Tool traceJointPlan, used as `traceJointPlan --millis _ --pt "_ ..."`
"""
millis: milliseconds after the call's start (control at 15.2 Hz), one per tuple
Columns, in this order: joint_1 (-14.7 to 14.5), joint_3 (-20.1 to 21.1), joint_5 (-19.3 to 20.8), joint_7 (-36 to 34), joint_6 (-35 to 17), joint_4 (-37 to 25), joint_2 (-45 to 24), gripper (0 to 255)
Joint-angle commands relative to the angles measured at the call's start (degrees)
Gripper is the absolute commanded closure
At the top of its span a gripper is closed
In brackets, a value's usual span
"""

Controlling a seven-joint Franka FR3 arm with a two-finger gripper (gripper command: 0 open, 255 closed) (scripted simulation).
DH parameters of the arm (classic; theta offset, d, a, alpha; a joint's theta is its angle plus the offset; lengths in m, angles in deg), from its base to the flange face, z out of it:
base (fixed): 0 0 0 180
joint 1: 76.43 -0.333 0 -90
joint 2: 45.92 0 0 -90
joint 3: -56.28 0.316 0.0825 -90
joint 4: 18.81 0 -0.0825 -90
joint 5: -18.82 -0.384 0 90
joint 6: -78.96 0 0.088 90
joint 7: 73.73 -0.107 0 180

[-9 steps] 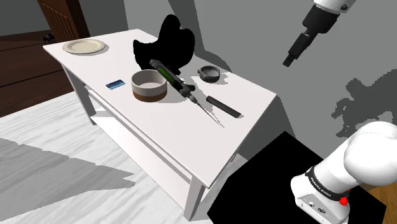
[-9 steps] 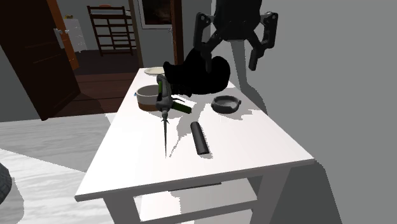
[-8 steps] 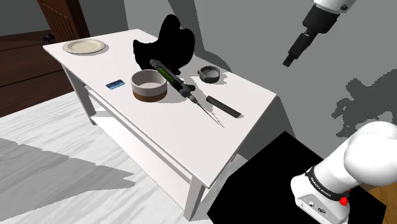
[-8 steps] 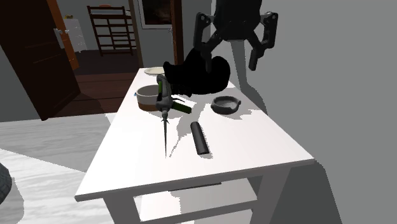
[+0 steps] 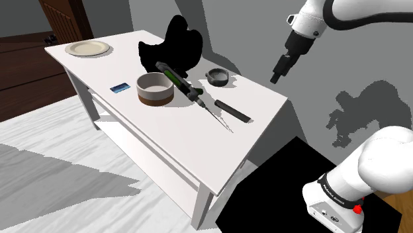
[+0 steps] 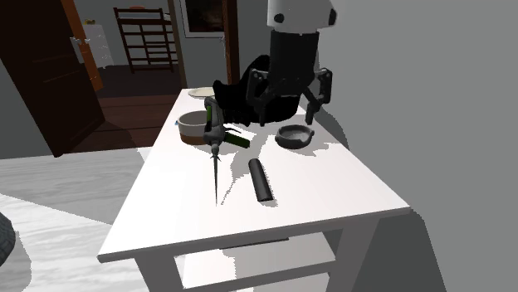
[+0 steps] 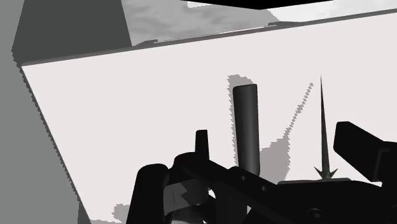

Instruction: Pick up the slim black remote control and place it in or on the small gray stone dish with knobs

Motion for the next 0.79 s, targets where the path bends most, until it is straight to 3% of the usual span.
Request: traceJointPlan --millis 0,726 --pt "-0.3 0.4 -0.5 -0.4 -3.5 0.6 -3.5 0" --pt "-1.6 2.0 -3.1 -1.4 -19.9 -0.7 -24.8 0"
